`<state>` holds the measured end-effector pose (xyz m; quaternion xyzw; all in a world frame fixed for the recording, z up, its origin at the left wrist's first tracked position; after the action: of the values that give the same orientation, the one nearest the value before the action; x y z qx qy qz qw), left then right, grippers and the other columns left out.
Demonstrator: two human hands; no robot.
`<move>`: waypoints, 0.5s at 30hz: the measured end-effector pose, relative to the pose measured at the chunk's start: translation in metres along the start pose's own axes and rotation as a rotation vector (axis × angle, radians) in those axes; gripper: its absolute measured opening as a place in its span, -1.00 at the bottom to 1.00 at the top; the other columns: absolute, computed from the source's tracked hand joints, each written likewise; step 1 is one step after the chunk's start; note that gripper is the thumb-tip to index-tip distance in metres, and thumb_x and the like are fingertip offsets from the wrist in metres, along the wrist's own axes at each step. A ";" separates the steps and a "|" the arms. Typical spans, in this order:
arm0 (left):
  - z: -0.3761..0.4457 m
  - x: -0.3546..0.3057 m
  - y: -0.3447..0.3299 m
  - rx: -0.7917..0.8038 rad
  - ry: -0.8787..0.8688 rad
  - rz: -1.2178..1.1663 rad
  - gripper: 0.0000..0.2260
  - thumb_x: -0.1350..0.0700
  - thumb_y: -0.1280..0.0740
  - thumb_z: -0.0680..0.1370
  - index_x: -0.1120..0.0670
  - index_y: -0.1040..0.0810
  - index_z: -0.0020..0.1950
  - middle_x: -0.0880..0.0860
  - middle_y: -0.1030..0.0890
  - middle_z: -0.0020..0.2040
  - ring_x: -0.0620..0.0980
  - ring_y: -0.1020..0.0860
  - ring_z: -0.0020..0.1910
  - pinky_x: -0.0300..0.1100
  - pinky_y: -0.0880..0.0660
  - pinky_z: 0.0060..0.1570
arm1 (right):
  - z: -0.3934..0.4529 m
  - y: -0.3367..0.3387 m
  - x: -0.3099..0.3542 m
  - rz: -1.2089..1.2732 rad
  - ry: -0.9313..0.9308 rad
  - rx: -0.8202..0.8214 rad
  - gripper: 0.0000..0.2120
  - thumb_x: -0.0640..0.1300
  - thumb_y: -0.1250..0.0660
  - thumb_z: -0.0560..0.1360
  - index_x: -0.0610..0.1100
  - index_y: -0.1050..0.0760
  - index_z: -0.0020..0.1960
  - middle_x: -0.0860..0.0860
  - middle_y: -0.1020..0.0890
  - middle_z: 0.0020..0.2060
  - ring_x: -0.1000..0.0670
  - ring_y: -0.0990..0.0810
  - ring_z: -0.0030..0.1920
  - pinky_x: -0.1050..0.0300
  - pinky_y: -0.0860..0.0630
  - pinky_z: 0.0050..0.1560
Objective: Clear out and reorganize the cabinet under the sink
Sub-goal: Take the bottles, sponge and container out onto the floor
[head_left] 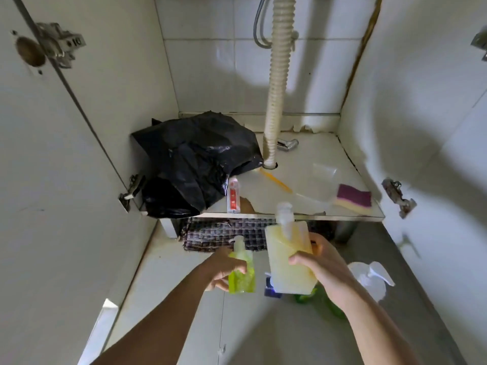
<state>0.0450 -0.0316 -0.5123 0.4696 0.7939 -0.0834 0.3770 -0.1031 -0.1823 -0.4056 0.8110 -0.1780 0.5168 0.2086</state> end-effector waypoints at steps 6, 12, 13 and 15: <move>0.004 0.069 -0.015 -0.122 0.024 -0.123 -0.34 0.13 -0.45 0.23 -0.04 -0.30 0.28 0.09 -0.51 0.15 0.08 -0.55 0.05 -0.01 -0.57 -0.04 | 0.006 -0.026 -0.098 -0.031 -0.132 0.004 -0.48 0.00 -0.47 0.08 0.03 -0.48 0.03 -0.04 -0.65 -0.07 -0.09 -0.62 -0.01 -0.13 -0.52 0.10; 0.016 0.095 -0.043 -0.125 0.006 -0.092 -0.35 0.09 -0.38 0.14 0.01 -0.42 0.25 0.06 -0.57 0.03 0.02 -0.50 -0.18 -0.20 -0.44 -0.30 | 0.007 -0.037 -0.156 -0.146 -0.228 0.054 -0.57 -0.09 -0.46 0.14 0.01 -0.47 -0.01 0.05 -0.61 -0.17 0.06 -0.57 -0.18 0.21 -0.42 -0.23; 0.021 0.100 -0.046 -0.138 -0.001 -0.078 -0.33 0.08 -0.38 0.14 0.00 -0.41 0.26 0.05 -0.57 0.05 0.03 -0.51 -0.18 -0.21 -0.41 -0.33 | 0.009 -0.036 -0.163 -0.184 -0.238 0.049 -0.58 -0.12 -0.47 0.17 -0.02 -0.46 0.00 0.05 -0.59 -0.19 0.07 -0.55 -0.22 0.24 -0.39 -0.27; 0.030 0.108 -0.048 -0.176 -0.019 -0.041 -0.29 0.06 -0.40 0.15 -0.02 -0.35 0.31 0.05 -0.56 0.10 0.07 -0.56 -0.10 -0.20 -0.43 -0.31 | 0.012 -0.036 -0.175 -0.229 -0.240 0.021 -0.56 -0.18 -0.47 0.23 -0.07 -0.42 0.06 0.02 -0.57 -0.17 0.07 -0.53 -0.22 0.26 -0.39 -0.30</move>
<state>-0.0077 0.0016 -0.6165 0.4173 0.8042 -0.0253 0.4225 -0.1463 -0.1454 -0.5752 0.8840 -0.1027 0.3908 0.2349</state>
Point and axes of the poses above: each hand's wrist, its own z-axis towards the middle knuckle, its own y-axis out of the back of the hand, x = y × z, the point moved 9 cm from there along z, towards the middle knuckle
